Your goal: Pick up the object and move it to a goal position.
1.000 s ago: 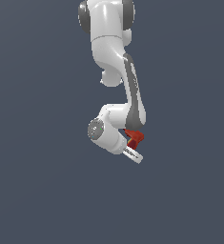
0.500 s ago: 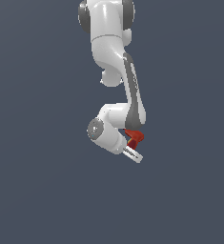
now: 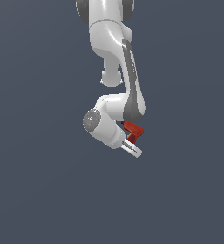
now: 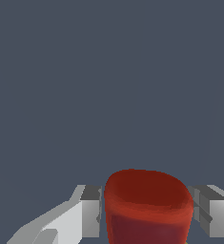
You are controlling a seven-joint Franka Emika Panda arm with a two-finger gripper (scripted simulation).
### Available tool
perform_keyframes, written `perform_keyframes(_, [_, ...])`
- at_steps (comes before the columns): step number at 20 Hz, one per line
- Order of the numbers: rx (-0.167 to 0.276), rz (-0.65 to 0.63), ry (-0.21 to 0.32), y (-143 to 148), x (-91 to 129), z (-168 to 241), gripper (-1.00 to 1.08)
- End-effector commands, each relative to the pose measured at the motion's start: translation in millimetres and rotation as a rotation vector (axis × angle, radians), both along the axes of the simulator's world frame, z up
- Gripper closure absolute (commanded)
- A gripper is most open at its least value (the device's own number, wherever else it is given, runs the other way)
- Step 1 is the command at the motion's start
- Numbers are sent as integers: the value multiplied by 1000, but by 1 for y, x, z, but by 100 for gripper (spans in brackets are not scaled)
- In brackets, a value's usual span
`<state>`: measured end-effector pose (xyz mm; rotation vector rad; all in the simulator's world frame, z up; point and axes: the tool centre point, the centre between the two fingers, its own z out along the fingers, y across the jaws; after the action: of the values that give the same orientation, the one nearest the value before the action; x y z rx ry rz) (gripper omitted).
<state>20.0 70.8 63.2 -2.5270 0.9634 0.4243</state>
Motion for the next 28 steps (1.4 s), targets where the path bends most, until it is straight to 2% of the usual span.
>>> perform_keyframes(1, [0, 0, -4, -4, -2, 20, 108])
perform_keyframes(7, [-1, 0, -2, -17, -14, 79, 108])
perform_keyframes(28, [-3, 1, 2, -72, -57, 326, 108])
